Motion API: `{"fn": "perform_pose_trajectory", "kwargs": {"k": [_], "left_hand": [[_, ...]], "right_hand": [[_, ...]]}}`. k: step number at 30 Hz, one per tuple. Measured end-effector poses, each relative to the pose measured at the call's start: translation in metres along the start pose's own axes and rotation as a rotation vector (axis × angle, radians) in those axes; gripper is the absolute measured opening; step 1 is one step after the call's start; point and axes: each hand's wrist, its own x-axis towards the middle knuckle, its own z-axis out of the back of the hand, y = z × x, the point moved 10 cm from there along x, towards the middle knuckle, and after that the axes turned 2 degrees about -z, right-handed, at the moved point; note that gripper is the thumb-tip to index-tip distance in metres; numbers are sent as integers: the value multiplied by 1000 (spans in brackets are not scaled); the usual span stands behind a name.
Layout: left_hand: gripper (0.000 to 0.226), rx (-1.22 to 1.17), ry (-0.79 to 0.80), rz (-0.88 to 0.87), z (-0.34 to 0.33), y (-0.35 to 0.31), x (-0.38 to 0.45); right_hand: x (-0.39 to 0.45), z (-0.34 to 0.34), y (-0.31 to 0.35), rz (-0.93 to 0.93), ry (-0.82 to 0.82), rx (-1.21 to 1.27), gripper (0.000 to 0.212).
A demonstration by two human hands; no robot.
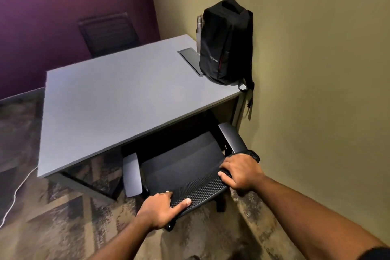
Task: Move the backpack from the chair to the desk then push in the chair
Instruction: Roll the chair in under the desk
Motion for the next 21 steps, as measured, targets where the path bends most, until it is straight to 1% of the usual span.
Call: {"fn": "perform_pose_trajectory", "kwargs": {"k": [6, 10, 14, 21], "left_hand": [[122, -4, -10, 33, -10, -31, 11], [126, -14, -6, 40, -12, -43, 20], [124, -55, -77, 93, -6, -44, 20], [120, -136, -126, 138, 13, -30, 29]], "right_hand": [[10, -2, -37, 95, 34, -4, 69], [15, -1, -52, 134, 26, -15, 68], [19, 0, -57, 149, 9, -8, 66], [44, 2, -54, 177, 15, -17, 65]]}}
